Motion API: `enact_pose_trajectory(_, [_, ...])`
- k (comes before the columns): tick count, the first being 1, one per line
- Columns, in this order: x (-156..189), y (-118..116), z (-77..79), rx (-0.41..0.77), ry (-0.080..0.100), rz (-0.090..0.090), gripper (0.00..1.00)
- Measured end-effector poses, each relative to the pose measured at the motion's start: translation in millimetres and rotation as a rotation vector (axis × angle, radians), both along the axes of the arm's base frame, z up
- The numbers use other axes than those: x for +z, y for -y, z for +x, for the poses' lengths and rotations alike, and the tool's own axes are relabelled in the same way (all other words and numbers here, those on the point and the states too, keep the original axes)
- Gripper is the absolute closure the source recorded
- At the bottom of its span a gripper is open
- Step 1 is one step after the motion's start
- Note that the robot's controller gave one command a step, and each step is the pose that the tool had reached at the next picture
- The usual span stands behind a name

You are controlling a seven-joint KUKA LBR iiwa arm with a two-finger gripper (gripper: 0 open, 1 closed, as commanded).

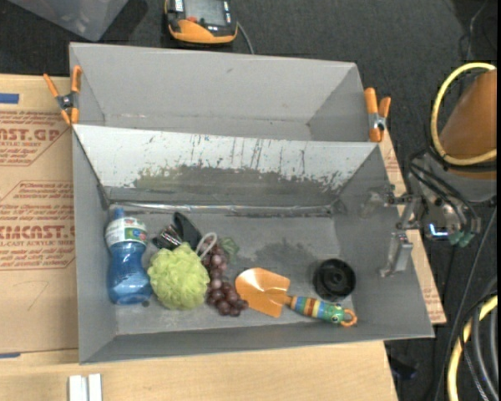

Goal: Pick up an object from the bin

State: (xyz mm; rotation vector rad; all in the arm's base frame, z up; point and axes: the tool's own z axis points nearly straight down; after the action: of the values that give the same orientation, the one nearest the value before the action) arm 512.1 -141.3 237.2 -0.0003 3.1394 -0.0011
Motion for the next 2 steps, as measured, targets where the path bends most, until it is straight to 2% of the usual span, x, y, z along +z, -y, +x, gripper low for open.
enact_pose_trajectory(1, [0.0,0.0,0.0,0.000,0.000,0.000,0.00])
enact_pose_trajectory(2, [-89.2,-12.9,-2.6,-0.063,-0.006,0.003,0.00])
